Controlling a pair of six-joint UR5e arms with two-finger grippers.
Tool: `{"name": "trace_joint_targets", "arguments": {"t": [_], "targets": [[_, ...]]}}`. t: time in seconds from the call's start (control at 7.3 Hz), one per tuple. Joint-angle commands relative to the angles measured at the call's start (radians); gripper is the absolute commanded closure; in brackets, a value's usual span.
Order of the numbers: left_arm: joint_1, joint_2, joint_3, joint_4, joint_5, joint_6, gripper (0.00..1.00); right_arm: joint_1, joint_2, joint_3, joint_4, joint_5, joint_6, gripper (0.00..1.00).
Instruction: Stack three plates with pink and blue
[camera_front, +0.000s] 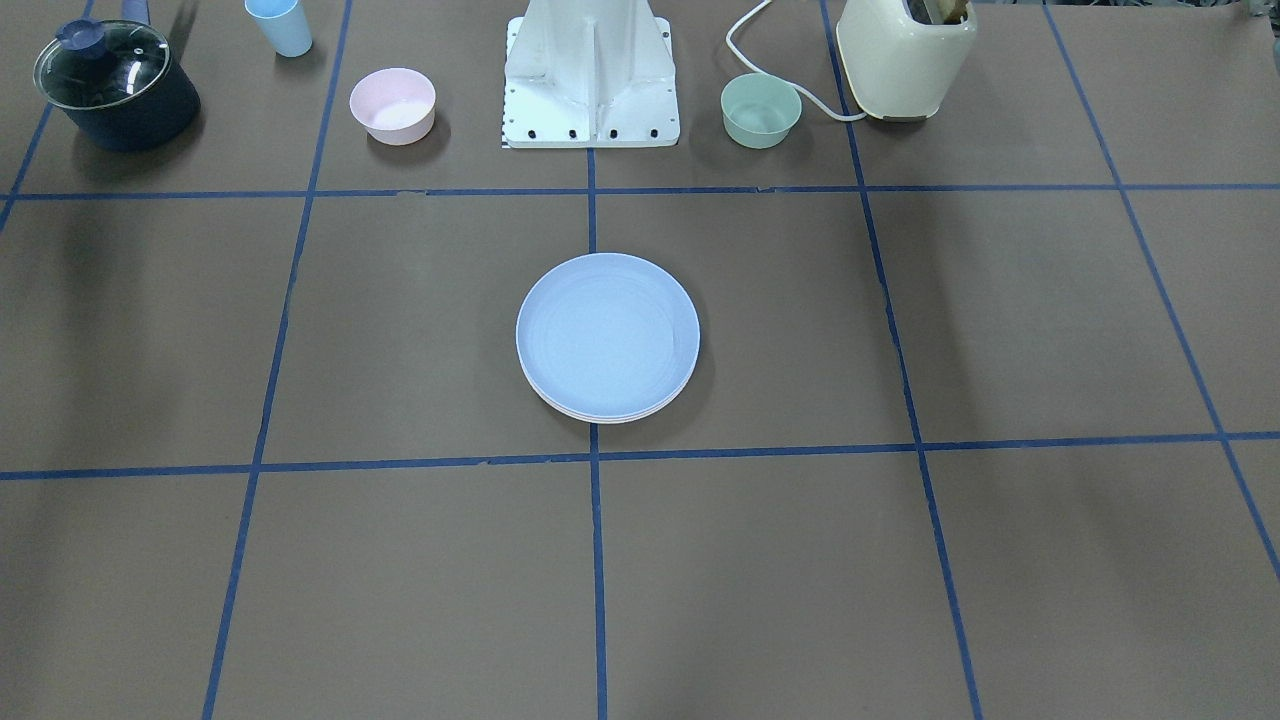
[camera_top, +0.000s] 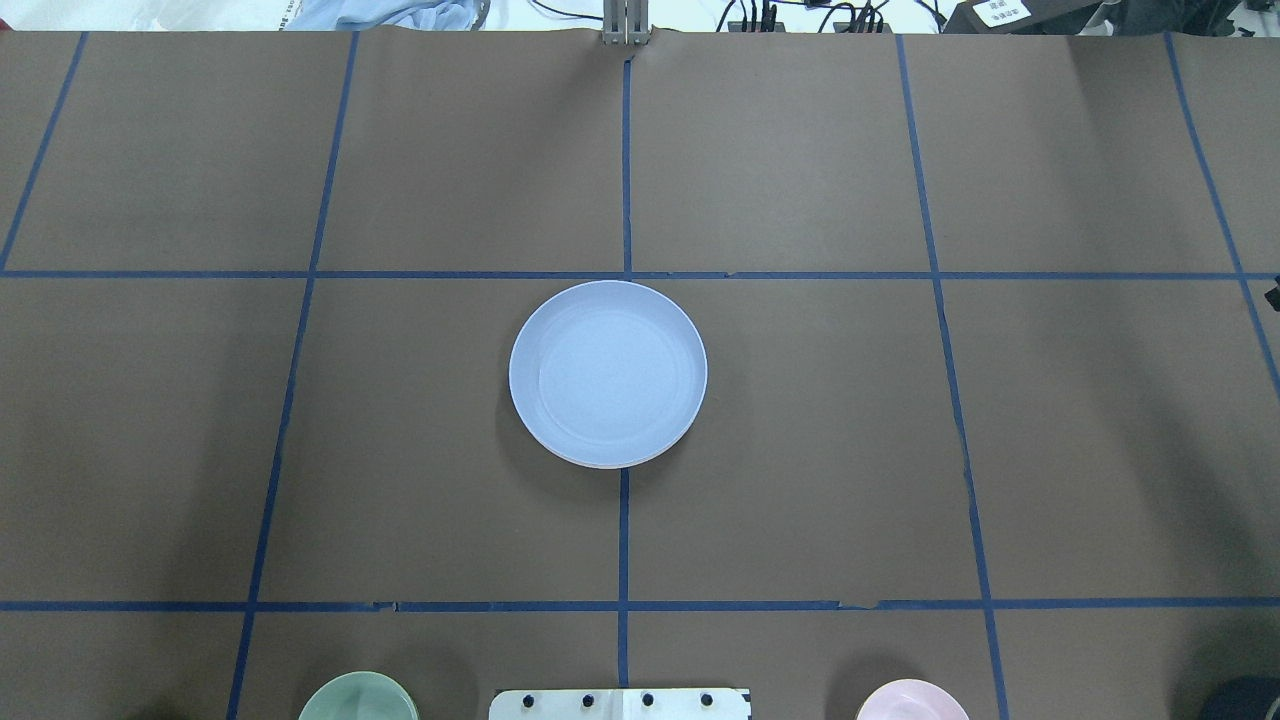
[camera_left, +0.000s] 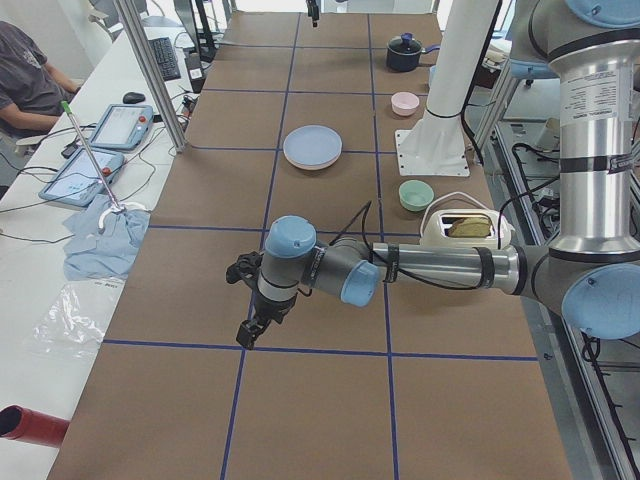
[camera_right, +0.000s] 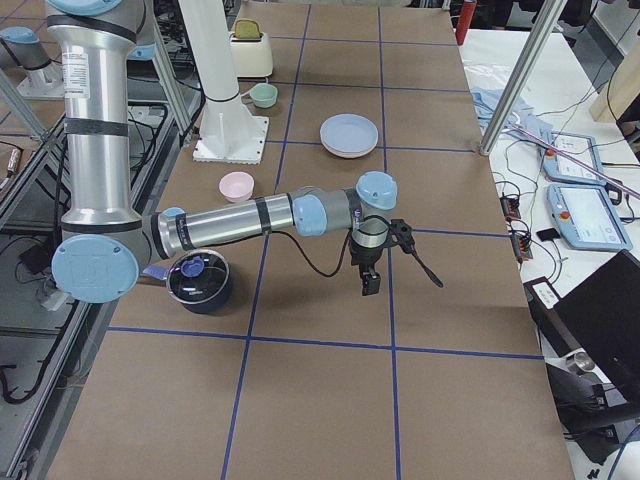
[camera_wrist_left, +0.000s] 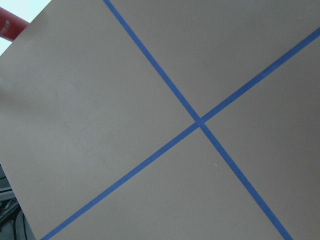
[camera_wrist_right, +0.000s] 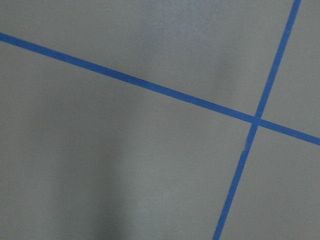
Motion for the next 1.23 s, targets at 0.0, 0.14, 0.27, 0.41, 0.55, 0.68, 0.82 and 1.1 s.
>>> {"name": "trace_joint_targets", "arguments": {"t": [0.0,0.14,0.27,0.41,0.55,0.68,0.82,1.1], "targets": [[-0.004,0.007,0.041,-0.026,-0.046,-0.003,0.00,0.057,-0.068,-0.015,0.004,-0.002,-0.017,0.00],[-0.013,0.003,0.040,-0.012,-0.051,-0.001,0.00,0.076,-0.076,-0.017,0.004,0.007,-0.016,0.00],[-0.013,0.007,0.037,0.005,-0.051,-0.009,0.00,0.090,-0.083,-0.017,-0.002,0.013,-0.013,0.00],[-0.013,-0.002,0.036,0.081,-0.052,-0.014,0.00,0.111,-0.089,-0.030,-0.010,0.044,-0.004,0.00],[-0.014,-0.005,0.023,0.167,-0.055,-0.014,0.00,0.138,-0.100,-0.044,-0.010,0.091,-0.002,0.00],[-0.014,-0.001,-0.004,0.241,-0.058,-0.017,0.00,0.166,-0.126,-0.046,-0.008,0.133,-0.001,0.00],[-0.021,0.001,-0.032,0.326,-0.125,-0.067,0.00,0.195,-0.148,-0.044,-0.008,0.170,-0.002,0.00],[-0.028,0.010,-0.036,0.338,-0.204,-0.116,0.00,0.209,-0.175,-0.046,-0.002,0.182,-0.001,0.00]]}}
